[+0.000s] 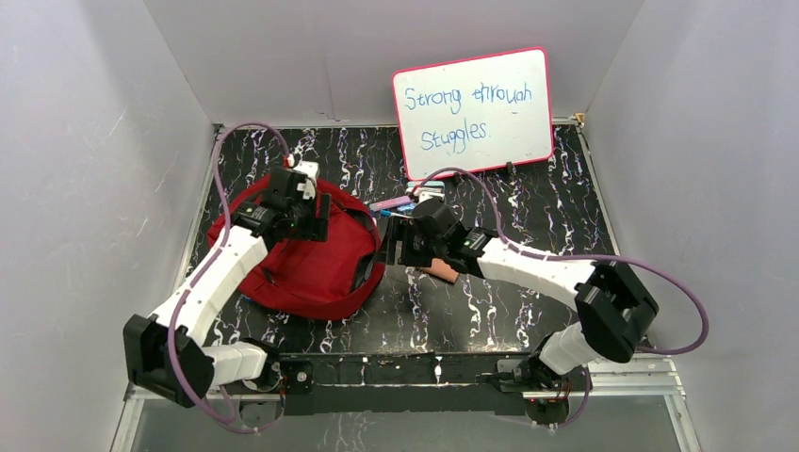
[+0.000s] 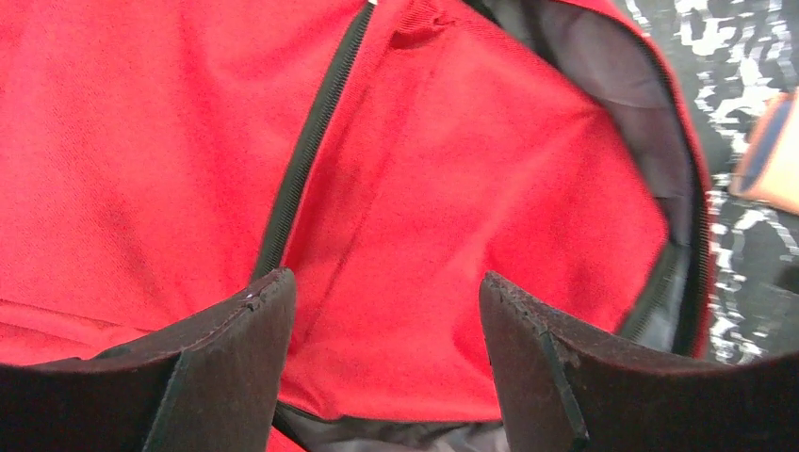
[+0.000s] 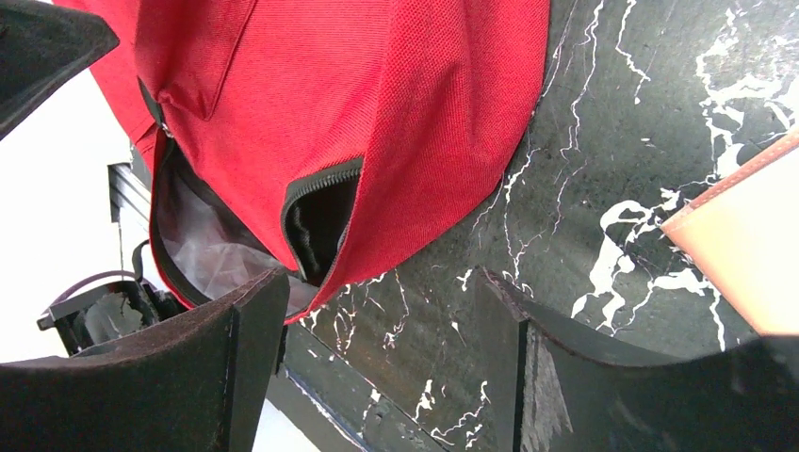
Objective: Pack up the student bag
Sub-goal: Move the student bag to the center of the board, then zip the student bag at the center of the board.
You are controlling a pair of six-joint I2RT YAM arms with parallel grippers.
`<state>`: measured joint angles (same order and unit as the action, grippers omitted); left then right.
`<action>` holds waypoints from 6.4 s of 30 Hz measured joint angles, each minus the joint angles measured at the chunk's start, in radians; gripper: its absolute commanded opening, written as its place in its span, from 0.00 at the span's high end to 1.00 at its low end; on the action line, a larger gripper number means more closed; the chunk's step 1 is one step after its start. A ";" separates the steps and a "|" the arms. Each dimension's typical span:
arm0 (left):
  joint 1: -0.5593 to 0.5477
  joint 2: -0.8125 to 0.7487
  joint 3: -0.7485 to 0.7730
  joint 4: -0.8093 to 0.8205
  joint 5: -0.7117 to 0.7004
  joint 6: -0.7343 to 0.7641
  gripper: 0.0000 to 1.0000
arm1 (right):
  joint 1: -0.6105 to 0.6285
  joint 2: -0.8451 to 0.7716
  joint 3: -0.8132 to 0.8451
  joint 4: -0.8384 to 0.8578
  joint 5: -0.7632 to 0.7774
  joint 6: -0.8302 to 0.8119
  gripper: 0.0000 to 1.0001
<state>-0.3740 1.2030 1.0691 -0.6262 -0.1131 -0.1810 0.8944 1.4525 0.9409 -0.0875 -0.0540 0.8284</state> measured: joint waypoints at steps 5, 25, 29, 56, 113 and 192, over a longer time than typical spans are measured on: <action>0.000 0.095 0.002 0.014 -0.088 0.099 0.30 | 0.003 0.059 0.020 0.000 -0.021 0.012 0.21; 0.006 0.313 0.011 0.053 -0.204 0.224 0.85 | 0.005 0.140 0.079 -0.018 -0.023 -0.020 0.83; 0.006 0.313 0.011 0.049 -0.191 0.217 1.00 | 0.005 0.140 0.079 -0.016 -0.031 -0.028 0.98; 0.018 0.069 0.138 -0.105 -0.054 0.071 1.00 | 0.000 0.020 0.277 -0.252 0.187 -0.262 1.00; 0.018 0.069 -0.019 0.163 0.318 -0.050 1.00 | 0.314 -0.061 -0.056 0.374 -0.146 -0.961 0.44; 0.056 0.065 -0.019 0.132 0.280 -0.002 1.00 | 0.449 0.061 -0.103 0.436 0.355 -0.974 1.00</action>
<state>-0.3176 1.2678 1.0504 -0.4938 0.1665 -0.1825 1.3430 1.5135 0.8379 0.3489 0.3012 -0.1452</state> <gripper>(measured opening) 0.009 0.035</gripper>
